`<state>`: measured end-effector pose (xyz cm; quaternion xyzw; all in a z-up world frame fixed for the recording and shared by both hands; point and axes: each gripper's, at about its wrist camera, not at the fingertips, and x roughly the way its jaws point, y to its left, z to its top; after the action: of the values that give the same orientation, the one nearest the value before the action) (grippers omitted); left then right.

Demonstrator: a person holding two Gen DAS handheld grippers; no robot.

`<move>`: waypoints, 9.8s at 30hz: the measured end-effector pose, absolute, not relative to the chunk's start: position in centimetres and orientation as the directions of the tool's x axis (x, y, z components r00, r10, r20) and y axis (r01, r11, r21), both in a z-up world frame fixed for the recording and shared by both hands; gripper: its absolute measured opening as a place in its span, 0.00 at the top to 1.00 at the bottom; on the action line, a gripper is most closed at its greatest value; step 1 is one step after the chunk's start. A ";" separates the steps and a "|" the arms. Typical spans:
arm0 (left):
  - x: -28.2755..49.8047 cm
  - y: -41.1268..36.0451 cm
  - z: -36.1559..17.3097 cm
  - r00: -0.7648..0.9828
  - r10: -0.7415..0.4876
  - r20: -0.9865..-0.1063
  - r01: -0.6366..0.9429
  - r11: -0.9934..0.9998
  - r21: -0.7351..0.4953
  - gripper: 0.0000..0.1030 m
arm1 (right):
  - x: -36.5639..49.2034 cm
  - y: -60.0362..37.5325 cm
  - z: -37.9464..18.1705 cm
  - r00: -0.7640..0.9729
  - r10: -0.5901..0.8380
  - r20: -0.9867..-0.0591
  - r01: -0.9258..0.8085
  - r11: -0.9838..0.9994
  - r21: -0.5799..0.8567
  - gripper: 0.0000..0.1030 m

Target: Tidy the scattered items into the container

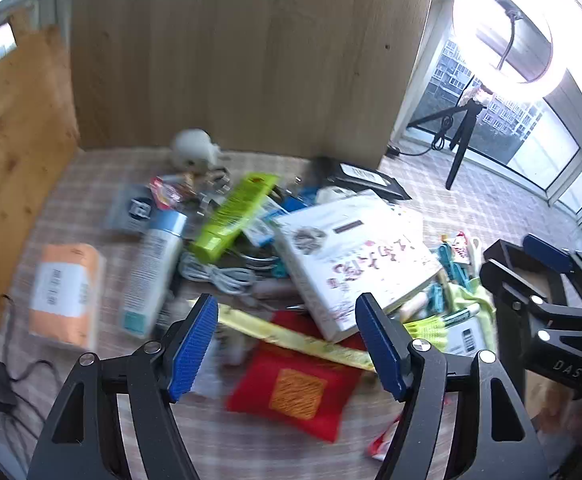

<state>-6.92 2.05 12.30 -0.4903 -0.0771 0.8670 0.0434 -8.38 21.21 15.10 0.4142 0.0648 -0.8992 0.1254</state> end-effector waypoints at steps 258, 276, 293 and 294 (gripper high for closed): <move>-6.2 16.1 5.7 -0.350 0.223 -0.910 -0.114 -0.974 -0.195 0.47 | -4.8 36.8 6.6 -0.339 -0.263 -0.903 -0.001 -0.960 0.280 0.32; -5.1 13.4 7.0 -0.361 0.255 -0.897 -0.093 -0.967 -0.238 0.47 | -6.7 40.0 5.9 -0.371 -0.276 -0.887 -0.058 -0.946 0.319 0.50; -4.9 5.2 4.7 -0.325 0.280 -0.903 0.156 -0.926 -0.344 0.47 | -11.2 39.3 2.3 -0.264 -0.329 -0.907 -0.027 -0.937 0.348 0.79; -5.0 5.2 4.4 -0.318 0.288 -0.903 0.166 -0.921 -0.352 0.47 | -11.3 39.1 2.2 -0.262 -0.327 -0.908 -0.021 -0.939 0.345 0.79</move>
<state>-5.00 5.22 4.37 -0.5826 -0.1948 0.7881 0.0385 -11.28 39.13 2.24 0.5997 -0.1453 -0.7808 0.0981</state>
